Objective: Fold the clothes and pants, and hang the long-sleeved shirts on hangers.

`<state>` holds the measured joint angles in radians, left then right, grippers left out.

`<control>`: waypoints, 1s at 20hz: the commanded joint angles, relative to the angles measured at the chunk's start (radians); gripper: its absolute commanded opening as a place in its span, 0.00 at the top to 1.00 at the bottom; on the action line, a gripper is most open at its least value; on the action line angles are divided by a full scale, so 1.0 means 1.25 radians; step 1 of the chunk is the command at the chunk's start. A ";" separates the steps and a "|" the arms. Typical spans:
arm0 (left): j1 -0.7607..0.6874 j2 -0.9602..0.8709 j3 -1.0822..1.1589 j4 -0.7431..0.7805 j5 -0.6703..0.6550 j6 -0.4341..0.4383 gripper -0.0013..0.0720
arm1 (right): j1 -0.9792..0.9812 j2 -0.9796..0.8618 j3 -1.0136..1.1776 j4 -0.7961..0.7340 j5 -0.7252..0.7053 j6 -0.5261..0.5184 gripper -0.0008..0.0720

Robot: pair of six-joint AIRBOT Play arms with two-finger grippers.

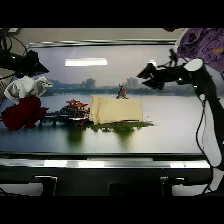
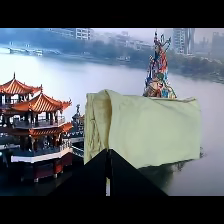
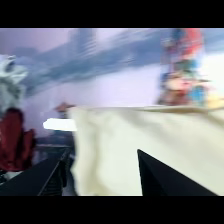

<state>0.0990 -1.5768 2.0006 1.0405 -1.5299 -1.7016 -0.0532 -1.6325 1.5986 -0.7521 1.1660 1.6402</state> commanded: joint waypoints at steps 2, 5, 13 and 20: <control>0.001 0.000 0.000 0.000 0.002 0.003 0.96 | -0.125 -0.061 -0.089 -0.009 0.101 -0.142 0.26; 0.001 0.000 0.000 0.000 0.002 0.003 0.96 | -0.113 -0.118 -0.162 0.016 0.092 -0.211 0.26; 0.001 -0.001 0.000 0.000 0.003 0.003 0.96 | -0.038 -0.211 -0.196 0.051 0.049 -0.261 0.27; 0.001 -0.002 0.000 0.000 0.003 0.003 0.96 | -0.005 -0.189 -0.181 0.171 0.035 -0.288 0.95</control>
<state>0.0990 -1.5784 2.0006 1.0405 -1.5261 -1.6981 -0.0654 -1.8866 1.3582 -0.6487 1.2083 1.3071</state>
